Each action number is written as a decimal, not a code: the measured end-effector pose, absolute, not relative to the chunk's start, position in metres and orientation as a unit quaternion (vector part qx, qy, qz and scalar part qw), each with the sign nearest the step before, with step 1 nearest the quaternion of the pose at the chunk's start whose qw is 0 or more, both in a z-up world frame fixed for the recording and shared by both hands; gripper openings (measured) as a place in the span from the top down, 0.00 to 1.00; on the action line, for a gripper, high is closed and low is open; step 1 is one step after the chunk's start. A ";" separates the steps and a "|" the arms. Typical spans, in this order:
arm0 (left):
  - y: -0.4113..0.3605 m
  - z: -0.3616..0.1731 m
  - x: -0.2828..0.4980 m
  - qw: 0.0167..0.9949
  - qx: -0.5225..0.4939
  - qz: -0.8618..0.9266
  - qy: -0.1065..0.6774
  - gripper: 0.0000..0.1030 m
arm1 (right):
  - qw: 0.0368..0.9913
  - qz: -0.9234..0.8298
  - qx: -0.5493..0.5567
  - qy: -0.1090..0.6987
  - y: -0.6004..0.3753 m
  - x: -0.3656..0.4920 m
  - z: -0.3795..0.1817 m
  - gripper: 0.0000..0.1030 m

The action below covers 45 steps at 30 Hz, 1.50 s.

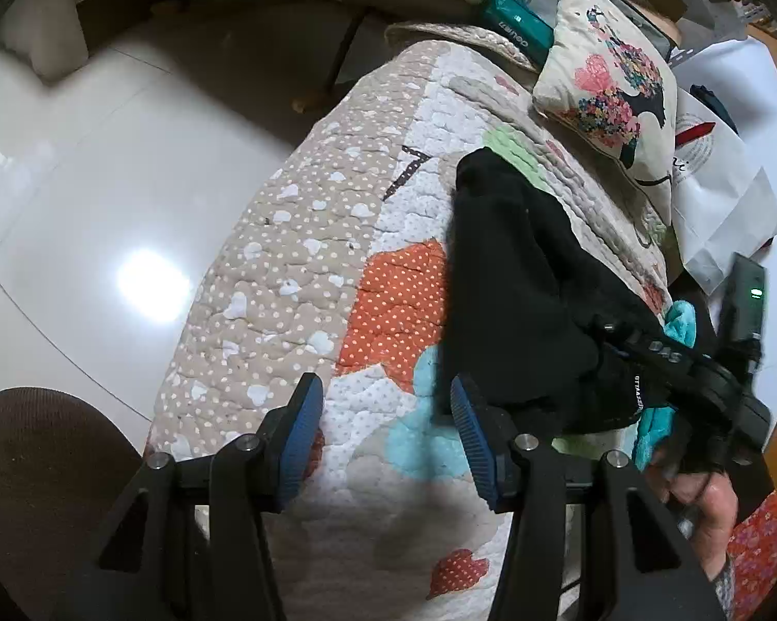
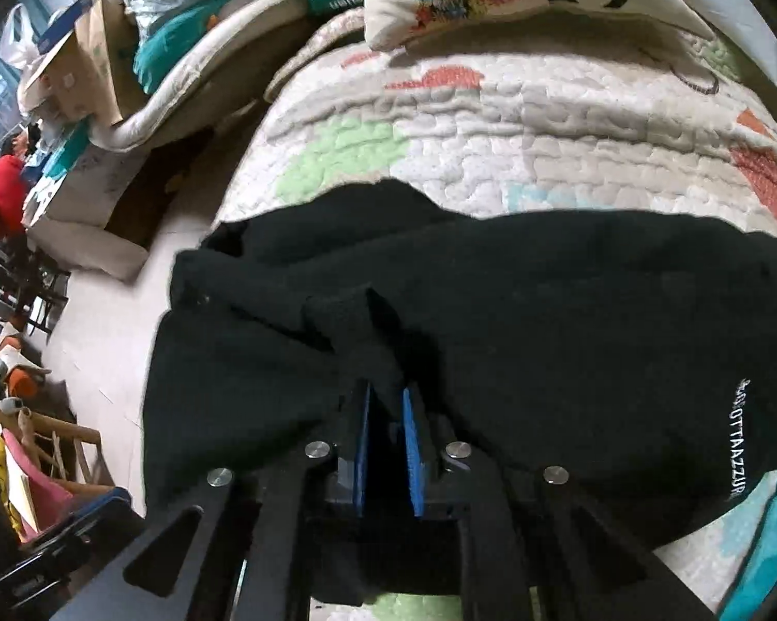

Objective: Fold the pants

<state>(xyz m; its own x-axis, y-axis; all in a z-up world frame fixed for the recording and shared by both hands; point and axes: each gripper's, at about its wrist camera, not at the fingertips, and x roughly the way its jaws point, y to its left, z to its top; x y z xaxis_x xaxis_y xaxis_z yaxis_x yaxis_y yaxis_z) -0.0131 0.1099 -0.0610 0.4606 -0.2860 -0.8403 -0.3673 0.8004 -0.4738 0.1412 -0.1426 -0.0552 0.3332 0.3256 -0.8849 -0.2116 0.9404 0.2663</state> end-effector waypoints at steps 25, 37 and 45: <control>-0.071 0.017 0.116 0.836 -0.063 -0.158 0.522 0.48 | 0.825 -0.002 0.358 0.438 -0.344 0.045 -0.064 0.41; -0.243 -0.040 0.229 0.789 0.053 -0.253 0.557 0.48 | 0.828 -0.015 0.381 0.412 -0.356 0.064 -0.097 0.41; -0.284 -0.075 0.246 0.757 0.127 -0.271 0.581 0.58 | 0.838 0.003 0.364 0.406 -0.351 0.078 -0.099 0.53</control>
<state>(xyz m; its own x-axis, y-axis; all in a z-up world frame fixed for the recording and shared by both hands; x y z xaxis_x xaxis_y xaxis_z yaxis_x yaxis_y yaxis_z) 0.2464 -0.2844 -0.0749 0.1781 -0.2627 -0.9483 0.5580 0.8208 -0.1225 0.0783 -0.3513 -0.0994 0.6699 0.2998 -0.6792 0.2910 0.7356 0.6117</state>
